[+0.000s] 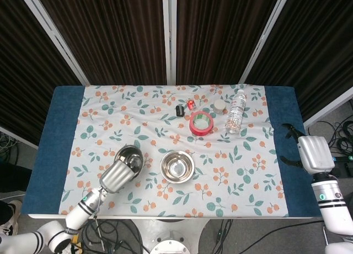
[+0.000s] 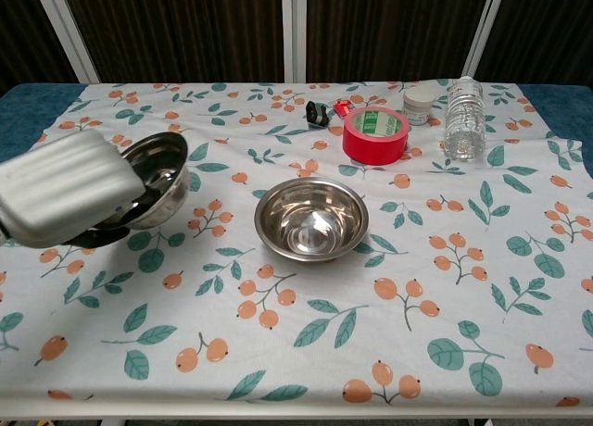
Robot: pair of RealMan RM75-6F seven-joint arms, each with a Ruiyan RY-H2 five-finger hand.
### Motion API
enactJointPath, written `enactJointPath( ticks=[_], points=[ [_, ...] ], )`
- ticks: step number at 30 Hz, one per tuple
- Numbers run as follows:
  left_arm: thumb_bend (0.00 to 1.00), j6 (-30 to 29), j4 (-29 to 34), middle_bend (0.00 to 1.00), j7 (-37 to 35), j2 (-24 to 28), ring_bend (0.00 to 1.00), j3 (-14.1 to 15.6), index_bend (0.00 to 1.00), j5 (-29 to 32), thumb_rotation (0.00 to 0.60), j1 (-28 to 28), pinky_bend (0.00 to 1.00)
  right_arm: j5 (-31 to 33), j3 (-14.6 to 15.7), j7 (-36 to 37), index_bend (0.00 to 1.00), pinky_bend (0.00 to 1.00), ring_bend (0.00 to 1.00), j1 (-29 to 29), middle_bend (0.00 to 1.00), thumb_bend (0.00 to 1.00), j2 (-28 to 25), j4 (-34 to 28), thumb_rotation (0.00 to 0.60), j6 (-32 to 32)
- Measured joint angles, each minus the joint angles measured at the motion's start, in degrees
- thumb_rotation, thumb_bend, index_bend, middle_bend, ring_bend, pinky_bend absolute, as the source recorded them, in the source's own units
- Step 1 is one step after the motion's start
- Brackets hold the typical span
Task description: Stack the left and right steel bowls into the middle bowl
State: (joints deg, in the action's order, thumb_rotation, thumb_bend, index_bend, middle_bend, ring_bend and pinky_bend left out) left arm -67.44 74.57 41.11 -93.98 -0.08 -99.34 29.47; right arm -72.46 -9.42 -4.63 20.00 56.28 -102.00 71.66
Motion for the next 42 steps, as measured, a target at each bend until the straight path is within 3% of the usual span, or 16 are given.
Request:
enactJointPath(
  ticks=[9,19,22,24,27,38,40,42],
  points=[
    [0.32,8.67,5.04,0.82,7.15,-3.33,0.95,-3.4,0.72,0.32,0.6,6.92,1.0,0.35,-1.62,6.14,0.21,0.8,0.79,-2.67,0.41,0.08,-1.4,1.71,0.6,3.57],
    [0.32,15.45,1.1,0.82,11.77,-11.5,0.95,-7.78,0.72,3.45,0.6,14.69,1.0,0.67,-2.41,11.52,0.2,0.8,0.79,-4.8,0.4,0.1,-1.67,4.96,0.6,4.9],
    [0.3,15.29,-0.46,0.74,12.48,-12.44,0.94,-8.22,0.69,3.68,0.6,15.61,0.99,0.64,-2.44,12.43,0.2,0.8,0.79,-5.03,0.4,0.1,-1.56,5.86,0.6,4.58],
    [0.27,15.45,-1.07,0.66,12.88,-12.39,0.92,-8.15,0.59,4.0,0.6,16.11,0.98,0.6,-2.53,13.04,0.2,0.8,0.79,-5.13,0.4,0.1,-1.49,6.33,0.6,4.43],
    [0.23,16.22,-0.36,0.56,12.28,-11.13,0.89,-7.77,0.38,4.67,0.6,16.34,0.97,0.48,-2.69,13.58,0.2,0.8,0.79,-5.19,0.39,0.1,-1.4,6.84,0.6,4.14],
    [0.19,12.66,11.01,0.51,19.75,-0.51,0.83,-7.76,0.36,10.82,0.6,11.98,0.92,-0.22,-2.5,12.74,0.2,0.8,0.79,-5.38,0.39,0.1,-1.01,6.6,0.6,3.81],
    [0.18,9.72,13.63,0.49,20.64,2.61,0.75,-7.74,0.36,13.0,0.6,9.37,0.84,-0.59,-2.26,12.26,0.2,0.8,0.79,-5.35,0.39,0.1,-0.73,6.46,0.6,3.7],
    [0.15,6.27,15.77,0.42,20.06,5.41,0.57,-7.61,0.33,15.45,0.6,6.18,0.69,-1.19,-1.97,11.57,0.2,0.77,0.74,-5.34,0.38,0.09,-0.28,6.38,0.6,3.8]
  ],
)
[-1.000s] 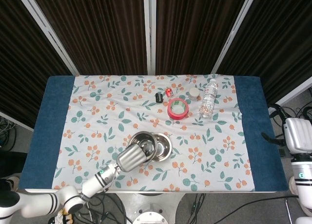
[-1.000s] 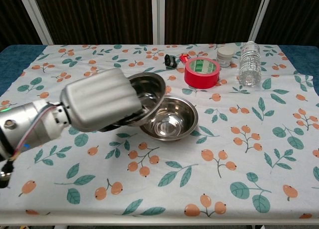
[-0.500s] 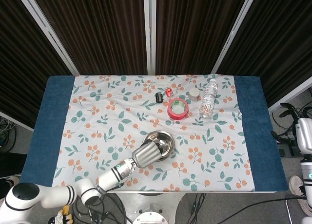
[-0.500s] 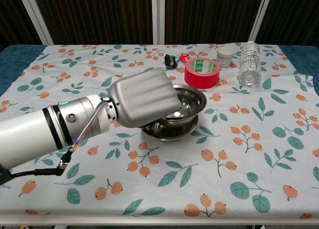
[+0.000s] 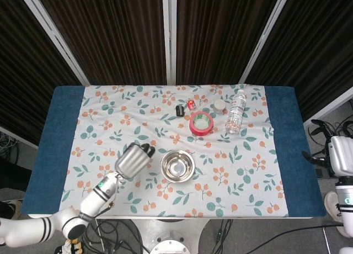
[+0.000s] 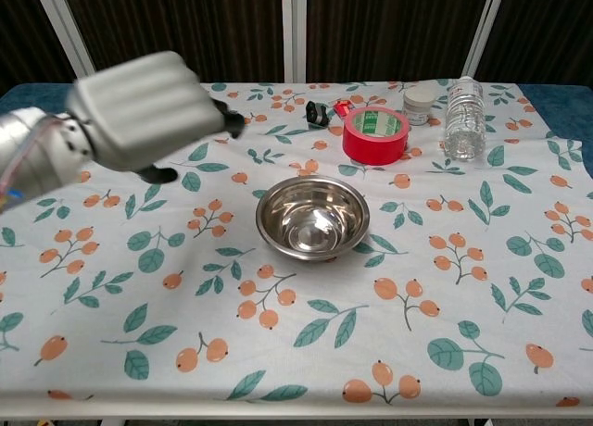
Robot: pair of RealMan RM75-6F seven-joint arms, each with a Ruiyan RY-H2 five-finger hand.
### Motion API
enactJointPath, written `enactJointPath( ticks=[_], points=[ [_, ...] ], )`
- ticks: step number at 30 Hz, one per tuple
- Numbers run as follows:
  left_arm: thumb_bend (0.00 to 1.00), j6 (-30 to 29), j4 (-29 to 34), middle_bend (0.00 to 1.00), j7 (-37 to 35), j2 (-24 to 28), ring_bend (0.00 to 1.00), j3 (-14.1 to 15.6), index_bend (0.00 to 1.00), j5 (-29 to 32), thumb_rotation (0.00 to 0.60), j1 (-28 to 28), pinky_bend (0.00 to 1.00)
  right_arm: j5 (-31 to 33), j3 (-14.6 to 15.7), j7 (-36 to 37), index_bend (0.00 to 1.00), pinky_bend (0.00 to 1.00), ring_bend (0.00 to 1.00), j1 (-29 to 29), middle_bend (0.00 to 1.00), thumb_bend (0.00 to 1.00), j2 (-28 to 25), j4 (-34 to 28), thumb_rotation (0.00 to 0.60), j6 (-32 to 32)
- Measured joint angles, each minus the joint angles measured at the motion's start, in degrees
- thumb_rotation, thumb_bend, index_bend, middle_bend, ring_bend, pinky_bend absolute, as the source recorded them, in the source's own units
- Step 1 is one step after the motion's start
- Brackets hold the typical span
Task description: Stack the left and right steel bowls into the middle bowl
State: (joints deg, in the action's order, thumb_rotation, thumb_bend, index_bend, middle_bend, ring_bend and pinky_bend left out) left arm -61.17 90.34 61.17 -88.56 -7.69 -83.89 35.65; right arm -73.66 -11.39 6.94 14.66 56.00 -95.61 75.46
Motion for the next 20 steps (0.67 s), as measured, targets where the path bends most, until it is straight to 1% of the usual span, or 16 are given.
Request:
enactJointPath(
  ticks=[1,2,3,4,5,6,8,9,11,12,15,18,20],
  points=[
    [0.12,-1.38,0.61,0.35,-0.86,0.91,0.42,0.08,0.3,0.85,0.6,-1.34,0.56,-0.39,0.17,-0.29,0.2,0.73,0.69,0.0,0.37,0.09,0.27,0.03,0.6,0.09],
    [0.1,-2.49,1.02,0.29,-2.1,1.53,0.34,0.17,0.28,1.44,0.6,-2.44,0.48,-0.86,0.38,-0.55,0.2,0.7,0.64,0.01,0.36,0.09,0.56,0.09,0.6,0.16],
    [0.09,-3.54,1.31,0.25,-4.34,2.15,0.28,0.32,0.26,1.94,0.6,-3.51,0.43,-1.62,0.77,-0.94,0.2,0.64,0.58,0.03,0.35,0.08,1.03,0.28,0.6,0.21],
    [0.07,-4.2,1.38,0.2,-6.42,2.58,0.21,0.46,0.24,2.15,0.6,-4.19,0.36,-2.17,1.1,-1.35,0.2,0.56,0.5,0.05,0.33,0.08,1.49,0.5,0.6,0.23],
    [0.06,-4.91,1.34,0.17,-8.83,2.99,0.17,0.61,0.22,2.25,0.6,-4.89,0.31,-2.59,1.41,-1.84,0.2,0.5,0.43,0.06,0.32,0.08,2.02,0.79,0.6,0.24],
    [0.05,-6.03,1.09,0.15,-12.49,3.47,0.15,0.82,0.21,2.21,0.6,-5.84,0.29,-2.97,1.74,-2.59,0.2,0.42,0.35,0.08,0.31,0.08,2.81,1.29,0.6,0.33],
    [0.04,-8.02,0.24,0.15,-18.74,4.04,0.13,1.19,0.21,1.83,0.6,-7.34,0.27,-3.33,2.13,-3.95,0.19,0.29,0.2,0.07,0.25,0.07,4.09,2.19,0.6,0.58],
    [0.04,-9.52,-0.66,0.14,-23.2,4.35,0.13,1.47,0.21,1.49,0.6,-8.42,0.26,-3.5,2.39,-4.98,0.19,0.26,0.17,0.03,0.24,0.07,5.02,2.84,0.6,0.79],
    [0.04,-11.99,-2.54,0.14,-29.84,4.77,0.13,1.96,0.21,0.99,0.6,-10.23,0.25,-3.68,2.83,-6.57,0.18,0.21,0.11,-0.06,0.2,0.07,6.5,3.85,0.6,1.06],
    [0.04,-13.67,-4.15,0.14,-33.93,5.04,0.13,2.31,0.21,0.74,0.6,-11.56,0.24,-3.78,3.18,-7.59,0.18,0.19,0.1,-0.14,0.19,0.07,7.42,4.51,0.6,1.17],
    [0.04,-17.75,-8.84,0.14,-41.75,5.82,0.13,3.24,0.21,0.36,0.6,-15.23,0.24,-3.98,4.21,-9.19,0.18,0.19,0.09,-0.45,0.18,0.07,9.22,5.9,0.6,1.2],
    [0.04,-21.01,-12.04,0.15,-45.52,6.66,0.13,4.09,0.21,-0.11,0.6,-18.24,0.24,-4.3,4.69,-9.55,0.18,0.19,0.09,-0.96,0.18,0.07,9.91,6.5,0.6,1.52],
    [0.04,-21.91,-12.65,0.15,-46.38,7.21,0.13,4.54,0.21,-0.57,0.6,-19.06,0.24,-4.46,4.78,-9.61,0.18,0.19,0.09,-1.12,0.18,0.07,9.99,6.55,0.6,1.66]
  ],
)
